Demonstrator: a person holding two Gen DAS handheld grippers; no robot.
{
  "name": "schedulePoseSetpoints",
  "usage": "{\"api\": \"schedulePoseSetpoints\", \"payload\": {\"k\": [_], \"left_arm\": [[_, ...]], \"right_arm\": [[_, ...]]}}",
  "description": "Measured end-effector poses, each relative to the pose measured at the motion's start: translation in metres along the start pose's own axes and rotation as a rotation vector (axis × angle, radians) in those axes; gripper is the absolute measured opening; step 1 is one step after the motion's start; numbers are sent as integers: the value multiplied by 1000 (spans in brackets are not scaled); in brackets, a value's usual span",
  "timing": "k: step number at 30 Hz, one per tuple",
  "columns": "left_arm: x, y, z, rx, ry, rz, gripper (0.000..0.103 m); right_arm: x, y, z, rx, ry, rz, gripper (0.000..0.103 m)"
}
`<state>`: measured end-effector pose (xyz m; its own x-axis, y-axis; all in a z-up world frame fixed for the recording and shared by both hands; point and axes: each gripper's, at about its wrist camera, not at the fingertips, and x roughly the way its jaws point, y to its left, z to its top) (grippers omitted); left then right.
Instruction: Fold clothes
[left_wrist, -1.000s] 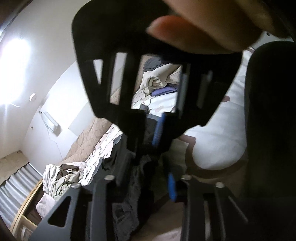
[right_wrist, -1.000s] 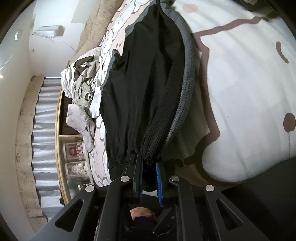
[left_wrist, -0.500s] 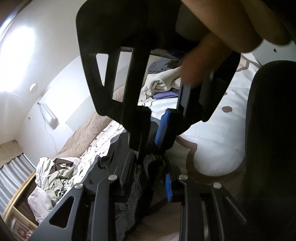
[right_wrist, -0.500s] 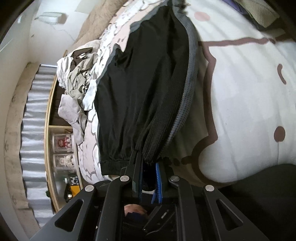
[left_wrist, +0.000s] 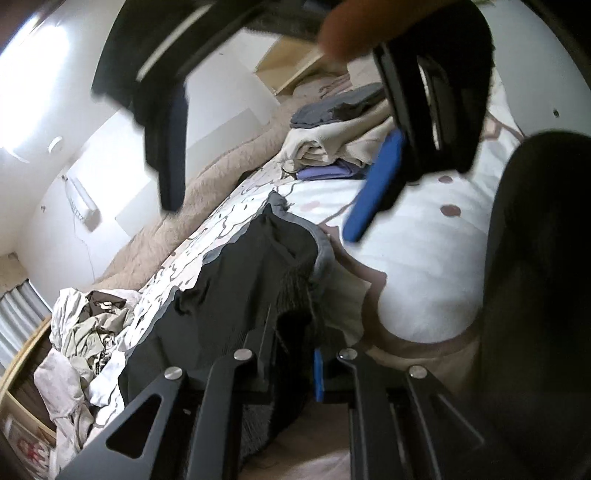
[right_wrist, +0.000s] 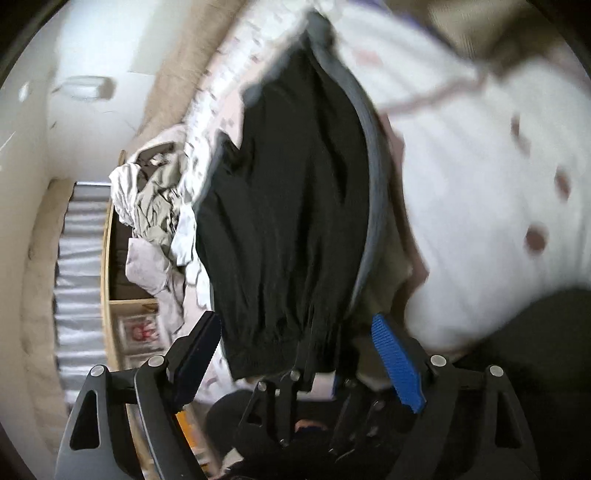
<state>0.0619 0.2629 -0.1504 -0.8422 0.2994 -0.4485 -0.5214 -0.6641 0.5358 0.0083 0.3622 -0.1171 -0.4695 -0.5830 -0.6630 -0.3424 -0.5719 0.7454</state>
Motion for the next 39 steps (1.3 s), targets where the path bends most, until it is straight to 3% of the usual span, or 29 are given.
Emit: {"api": "schedulePoseSetpoints", "payload": {"k": [5, 13, 23, 27, 31, 34, 35, 36, 37, 39], "left_arm": [[7, 20, 0, -124, 27, -65, 14], [-4, 35, -2, -311, 25, -143, 14], [-15, 56, -5, -463, 6, -240, 14], [-14, 63, -8, -507, 17, -275, 14], [-14, 69, -10, -548, 14, -308, 14], [-15, 73, -11, -571, 9, -331, 14], [-16, 74, -11, -579, 7, -339, 14], [-16, 76, -12, -591, 8, -346, 14], [-16, 78, -12, -606, 5, -353, 14], [-19, 83, -13, -640, -5, -364, 14]], "right_arm": [[-23, 21, 20, -201, -186, -91, 84], [6, 9, 124, -94, -199, -150, 84], [72, 36, 250, -236, -212, -345, 82], [104, 31, 281, -255, -187, -460, 59], [133, 11, 306, -214, -169, -561, 58], [136, -1, 317, -147, -184, -529, 56], [136, -3, 319, -137, -193, -514, 42], [136, -3, 321, -132, -195, -499, 16], [137, -2, 322, -141, -179, -486, 8], [134, 4, 322, -160, -184, -480, 7]]}}
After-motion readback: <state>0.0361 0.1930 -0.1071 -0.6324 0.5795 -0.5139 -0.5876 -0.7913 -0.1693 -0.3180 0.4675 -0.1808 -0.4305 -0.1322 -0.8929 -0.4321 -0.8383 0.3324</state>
